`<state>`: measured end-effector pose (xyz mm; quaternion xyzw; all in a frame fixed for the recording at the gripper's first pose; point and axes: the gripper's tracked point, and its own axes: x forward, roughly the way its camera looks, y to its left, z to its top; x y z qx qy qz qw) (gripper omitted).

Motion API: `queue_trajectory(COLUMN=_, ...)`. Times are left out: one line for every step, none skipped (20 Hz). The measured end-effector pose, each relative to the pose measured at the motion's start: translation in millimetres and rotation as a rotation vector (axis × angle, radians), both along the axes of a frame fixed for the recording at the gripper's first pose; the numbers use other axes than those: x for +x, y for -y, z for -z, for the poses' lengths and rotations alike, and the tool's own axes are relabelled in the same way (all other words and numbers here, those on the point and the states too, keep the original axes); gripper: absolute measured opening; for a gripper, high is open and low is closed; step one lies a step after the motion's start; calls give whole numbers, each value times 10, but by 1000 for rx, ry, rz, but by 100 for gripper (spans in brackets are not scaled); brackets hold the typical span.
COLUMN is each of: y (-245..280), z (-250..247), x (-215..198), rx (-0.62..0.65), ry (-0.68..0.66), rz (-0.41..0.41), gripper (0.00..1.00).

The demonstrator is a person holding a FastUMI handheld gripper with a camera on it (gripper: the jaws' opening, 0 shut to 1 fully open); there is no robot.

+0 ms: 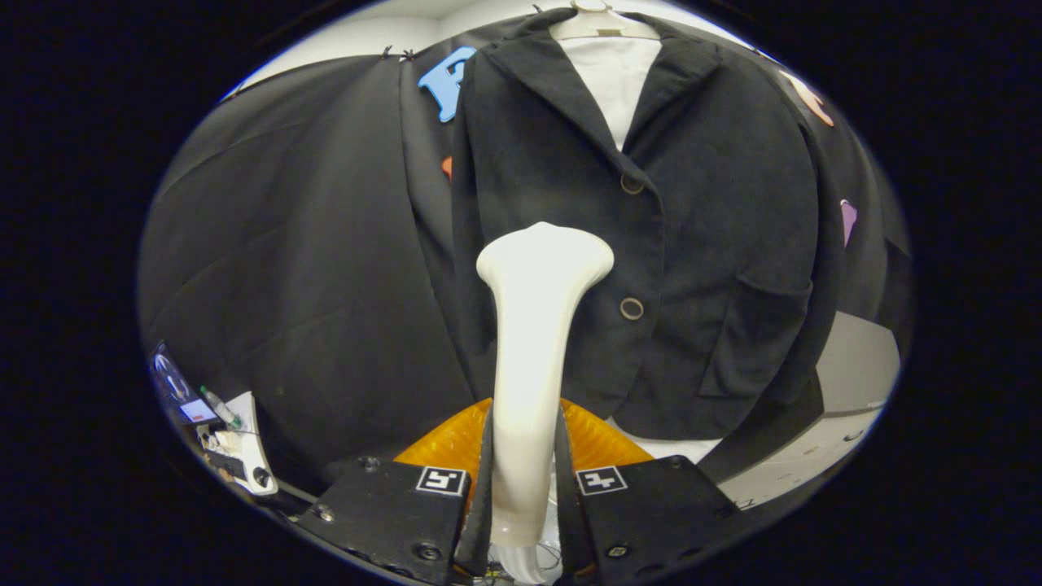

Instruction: Iron the clothes twice with a garment steamer, once on the left side and once on the right side.

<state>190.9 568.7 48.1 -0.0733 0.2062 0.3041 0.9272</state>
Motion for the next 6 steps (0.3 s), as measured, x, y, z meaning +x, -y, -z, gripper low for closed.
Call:
queue_trajectory(y=12, z=78, x=-4, rx=-6, ry=-9, rz=-1, gripper=36)
queue_trajectory(y=21, z=135, x=5, rx=-12, ry=-18, rz=-1, gripper=36)
queue_trajectory(y=30, z=168, x=-18, rx=-18, ry=-25, rz=-1, gripper=36)
queue_trajectory(y=40, z=206, x=-23, rx=-25, ry=-30, rz=-2, gripper=36)
queue_trajectory(y=65, z=250, x=-16, rx=-30, ry=-36, rz=-2, gripper=36)
queue_trajectory(y=79, z=280, x=-12, rx=-35, ry=-43, rz=-3, gripper=36)
